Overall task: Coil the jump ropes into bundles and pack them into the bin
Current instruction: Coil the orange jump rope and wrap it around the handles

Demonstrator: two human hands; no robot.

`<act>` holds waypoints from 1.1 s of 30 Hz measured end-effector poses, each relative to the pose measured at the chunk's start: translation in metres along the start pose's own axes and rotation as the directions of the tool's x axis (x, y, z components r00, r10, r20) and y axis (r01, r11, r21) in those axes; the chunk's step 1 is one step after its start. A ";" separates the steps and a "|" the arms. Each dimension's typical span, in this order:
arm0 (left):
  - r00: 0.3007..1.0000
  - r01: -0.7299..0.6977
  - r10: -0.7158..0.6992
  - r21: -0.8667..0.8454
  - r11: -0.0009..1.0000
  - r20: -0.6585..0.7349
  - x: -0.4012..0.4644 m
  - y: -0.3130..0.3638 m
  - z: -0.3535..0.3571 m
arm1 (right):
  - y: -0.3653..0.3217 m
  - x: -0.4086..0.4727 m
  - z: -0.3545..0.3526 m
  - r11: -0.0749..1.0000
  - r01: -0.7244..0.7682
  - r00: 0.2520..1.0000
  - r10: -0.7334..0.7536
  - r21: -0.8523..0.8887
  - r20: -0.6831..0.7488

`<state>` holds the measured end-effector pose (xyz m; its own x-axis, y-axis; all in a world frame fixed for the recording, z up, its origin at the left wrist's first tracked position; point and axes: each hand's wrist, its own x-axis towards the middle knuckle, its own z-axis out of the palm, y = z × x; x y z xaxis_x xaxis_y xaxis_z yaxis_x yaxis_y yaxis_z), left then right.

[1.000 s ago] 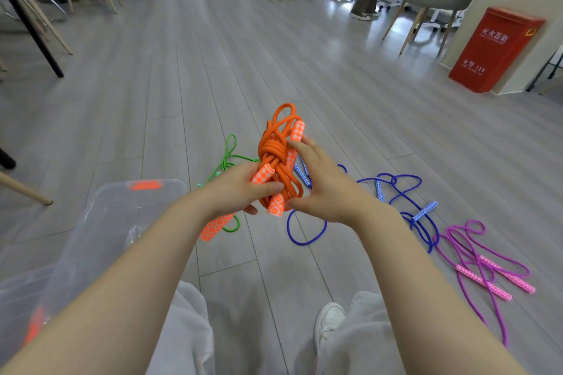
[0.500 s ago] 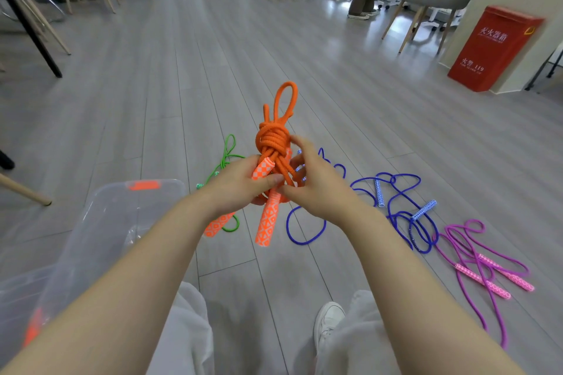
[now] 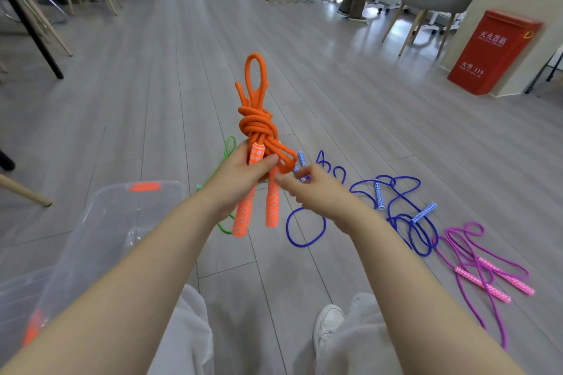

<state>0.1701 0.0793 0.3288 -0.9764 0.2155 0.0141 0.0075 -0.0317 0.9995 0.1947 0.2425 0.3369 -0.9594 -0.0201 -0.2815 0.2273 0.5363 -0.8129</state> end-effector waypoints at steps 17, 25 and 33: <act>0.947 0.181 -0.304 -0.608 0.773 -0.104 0.009 0.018 -0.024 | 0.016 0.009 -0.010 0.921 0.286 0.957 -0.263 -0.264 0.120; 0.922 -0.004 -0.232 -0.608 0.794 -0.309 0.018 0.013 -0.025 | 0.016 0.013 -0.007 0.916 0.204 0.979 -0.188 -0.346 0.082; 0.830 -0.077 -0.228 -0.510 0.857 -0.509 0.019 0.017 -0.057 | 0.024 0.017 -0.015 0.890 0.099 0.993 -0.118 -0.444 -0.016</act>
<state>0.1395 0.0269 0.3445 -0.9219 -0.3106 -0.2315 -0.0286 -0.5414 0.8403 0.1814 0.2682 0.3200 -0.9820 -0.0703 -0.1753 0.0328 0.8505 -0.5250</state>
